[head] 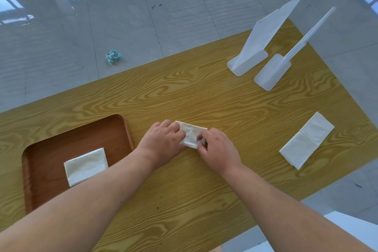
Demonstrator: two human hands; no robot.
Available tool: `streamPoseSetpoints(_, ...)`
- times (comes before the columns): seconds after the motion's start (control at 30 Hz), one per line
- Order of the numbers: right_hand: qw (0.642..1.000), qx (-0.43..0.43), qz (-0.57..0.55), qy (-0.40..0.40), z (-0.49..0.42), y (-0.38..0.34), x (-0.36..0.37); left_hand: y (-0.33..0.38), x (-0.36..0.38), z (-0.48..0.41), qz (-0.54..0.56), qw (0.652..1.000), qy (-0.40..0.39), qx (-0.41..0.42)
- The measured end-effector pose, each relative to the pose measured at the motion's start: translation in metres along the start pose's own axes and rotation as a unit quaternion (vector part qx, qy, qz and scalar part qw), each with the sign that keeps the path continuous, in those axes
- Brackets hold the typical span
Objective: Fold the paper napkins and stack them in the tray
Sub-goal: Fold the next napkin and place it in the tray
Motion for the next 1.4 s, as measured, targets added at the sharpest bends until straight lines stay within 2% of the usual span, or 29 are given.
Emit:
streamPoseSetpoints(0.13, 0.993, 0.091, -0.079, -0.003, 0.001, 0.003, -0.004, 0.007, -0.008, 0.005, -0.057, 0.997, 0.014, 0.040)
streamPoseSetpoints(0.2, 0.984, 0.146, -0.102, 0.007, 0.003, 0.006, -0.007, 0.003, -0.016, 0.012, -0.027, 0.998, 0.057, 0.006)
streamPoseSetpoints(0.27, 0.961, 0.219, -0.161, -0.049, 0.004, 0.006, -0.002, -0.005, -0.023, 0.021, 0.048, 0.993, 0.098, -0.044)
streamPoseSetpoints(0.3, 0.933, 0.263, -0.222, -0.106, 0.006, 0.003, 0.006, -0.007, -0.027, 0.027, 0.065, 0.989, 0.122, -0.051)
streamPoseSetpoints(0.37, 0.842, 0.335, -0.358, -0.226, 0.015, -0.012, 0.023, -0.006, -0.036, 0.042, 0.027, 0.988, 0.153, -0.023)
streamPoseSetpoints(0.43, 0.770, 0.339, -0.454, -0.292, 0.018, -0.033, 0.031, -0.002, -0.042, 0.056, -0.023, 0.987, 0.160, 0.020)
streamPoseSetpoints(0.47, 0.757, 0.325, -0.475, -0.310, 0.018, -0.045, 0.033, -0.001, -0.044, 0.066, -0.045, 0.984, 0.165, 0.038)
streamPoseSetpoints(0.53, 0.773, 0.284, -0.465, -0.325, 0.019, -0.070, 0.036, -0.005, -0.047, 0.089, -0.042, 0.980, 0.193, 0.032)
streamPoseSetpoints(0.57, 0.788, 0.262, -0.453, -0.325, 0.020, -0.081, 0.037, -0.011, -0.046, 0.100, -0.005, 0.979, 0.205, -0.005)
streamPoseSetpoints(0.63, 0.802, 0.225, -0.442, -0.332, 0.023, -0.107, 0.042, -0.033, -0.038, 0.130, 0.114, 0.958, 0.211, -0.154)
streamPoseSetpoints(0.67, 0.803, 0.209, -0.442, -0.341, 0.026, -0.120, 0.046, -0.046, -0.032, 0.147, 0.184, 0.927, 0.216, -0.244)
streamPoseSetpoints(0.7, 0.804, 0.195, -0.439, -0.352, 0.030, -0.134, 0.051, -0.058, -0.026, 0.165, 0.271, 0.879, 0.222, -0.323)
streamPoseSetpoints(0.73, 0.804, 0.182, -0.434, -0.363, 0.032, -0.145, 0.055, -0.068, -0.017, 0.179, 0.380, 0.811, 0.230, -0.380)
streamPoseSetpoints(0.8, 0.804, 0.163, -0.422, -0.386, 0.039, -0.168, 0.067, -0.080, 0.000, 0.204, 0.581, 0.644, 0.248, -0.432)
streamPoseSetpoints(0.83, 0.807, 0.159, -0.411, -0.393, 0.041, -0.178, 0.074, -0.085, 0.006, 0.215, 0.624, 0.597, 0.248, -0.438)
streamPoseSetpoints(0.87, 0.815, 0.159, -0.396, -0.393, 0.044, -0.186, 0.081, -0.090, 0.010, 0.227, 0.630, 0.590, 0.246, -0.441)
streamPoseSetpoints(0.97, 0.875, 0.144, -0.297, -0.353, 0.045, -0.201, 0.101, -0.102, 0.025, 0.264, 0.590, 0.619, 0.236, -0.461)
streamPoseSetpoints(1.07, 0.924, 0.101, -0.187, -0.318, 0.047, -0.215, 0.120, -0.111, 0.037, 0.291, 0.571, 0.625, 0.243, -0.474)
streamPoseSetpoints(1.13, 0.939, 0.076, -0.123, -0.311, 0.048, -0.223, 0.131, -0.117, 0.045, 0.304, 0.556, 0.630, 0.236, -0.488)
streamPoseSetpoints(1.27, 0.960, 0.032, -0.026, -0.278, 0.047, -0.236, 0.141, -0.128, 0.054, 0.317, 0.495, 0.677, 0.200, -0.506)
streamPoseSetpoints(1.4, 0.973, -0.014, 0.047, -0.226, 0.047, -0.247, 0.140, -0.138, 0.059, 0.323, 0.450, 0.702, 0.179, -0.522)
Point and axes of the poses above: each hand's wrist, its own z-axis away from the middle knuckle, its own x-axis out of the palm, y = z × x, the point moved 6 cm from there along -z, towards the middle knuckle, and after that the axes turned 15 degrees about x, right-handed, at the moved point
